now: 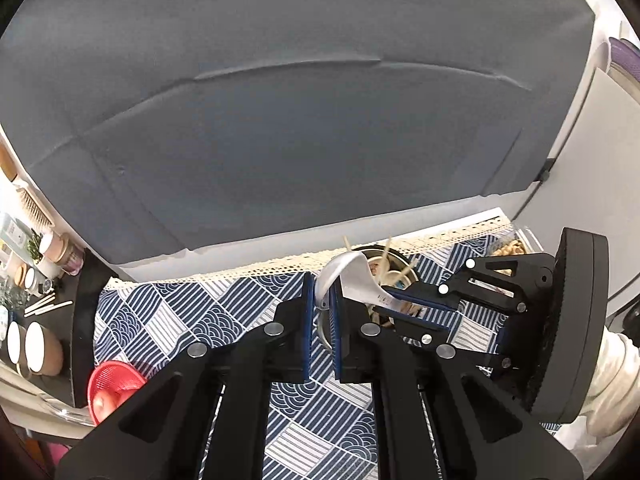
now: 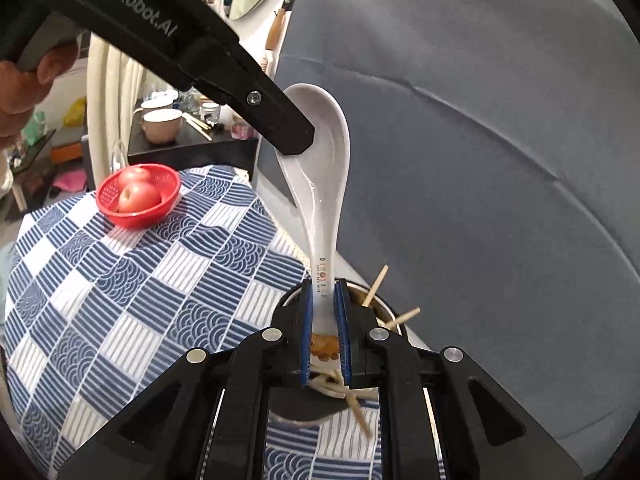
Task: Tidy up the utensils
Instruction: 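Carry the white spoon over the black cup and lower it in, then open the right tool to release the spoon and withdraw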
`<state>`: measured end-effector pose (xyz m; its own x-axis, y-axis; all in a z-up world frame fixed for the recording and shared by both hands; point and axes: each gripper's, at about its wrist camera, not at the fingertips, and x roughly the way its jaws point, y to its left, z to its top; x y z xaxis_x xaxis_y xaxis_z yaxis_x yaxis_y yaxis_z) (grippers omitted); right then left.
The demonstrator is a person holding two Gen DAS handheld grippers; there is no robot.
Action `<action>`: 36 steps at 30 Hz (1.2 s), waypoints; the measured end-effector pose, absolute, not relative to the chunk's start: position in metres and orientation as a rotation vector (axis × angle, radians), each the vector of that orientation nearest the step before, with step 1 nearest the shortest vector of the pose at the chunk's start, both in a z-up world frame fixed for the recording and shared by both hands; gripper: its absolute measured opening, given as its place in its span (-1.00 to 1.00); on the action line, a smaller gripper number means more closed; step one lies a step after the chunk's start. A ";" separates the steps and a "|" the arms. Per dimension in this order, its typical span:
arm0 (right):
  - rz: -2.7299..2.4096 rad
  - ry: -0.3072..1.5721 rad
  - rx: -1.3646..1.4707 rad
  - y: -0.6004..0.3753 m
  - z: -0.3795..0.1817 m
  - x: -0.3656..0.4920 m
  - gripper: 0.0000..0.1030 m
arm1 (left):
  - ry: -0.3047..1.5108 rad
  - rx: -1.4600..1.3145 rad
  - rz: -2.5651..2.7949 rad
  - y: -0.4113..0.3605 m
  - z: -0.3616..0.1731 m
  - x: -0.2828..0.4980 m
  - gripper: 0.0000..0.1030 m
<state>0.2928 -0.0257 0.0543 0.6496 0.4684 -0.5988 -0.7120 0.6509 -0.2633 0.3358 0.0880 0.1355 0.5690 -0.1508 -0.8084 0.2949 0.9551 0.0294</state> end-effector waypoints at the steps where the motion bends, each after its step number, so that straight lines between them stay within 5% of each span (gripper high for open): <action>1: 0.711 0.517 -0.512 -0.024 0.053 0.295 -0.80 | 0.932 0.175 -0.262 0.087 0.135 0.338 -0.85; 6: 0.742 0.549 -0.462 -0.023 0.044 0.313 -0.79 | 0.936 0.203 -0.272 0.079 0.133 0.346 -0.85; 7: 0.760 0.563 -0.454 -0.023 0.041 0.315 -0.67 | 0.929 0.210 -0.277 0.077 0.133 0.347 -0.68; 8: 0.765 0.569 -0.456 -0.022 0.039 0.317 -0.46 | 0.920 0.218 -0.278 0.075 0.134 0.347 -0.05; 9: 0.741 0.555 -0.462 -0.023 0.038 0.317 0.31 | 0.903 0.228 -0.258 0.076 0.135 0.346 0.19; 10: 0.713 0.526 -0.458 -0.028 0.039 0.315 0.72 | 0.873 0.238 -0.218 0.078 0.137 0.345 0.57; 14: 0.700 0.505 -0.426 -0.043 0.048 0.310 0.70 | 0.824 0.133 -0.216 0.094 0.145 0.338 0.88; 36: 0.507 0.577 -0.367 -0.107 0.059 0.233 0.76 | 0.749 0.057 -0.057 0.121 0.092 0.234 0.88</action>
<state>0.2331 -0.1075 0.0589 0.7226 0.3482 -0.5972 -0.5475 0.8157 -0.1867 0.2344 0.1208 0.0924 0.7307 -0.0315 -0.6820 0.0721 0.9969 0.0312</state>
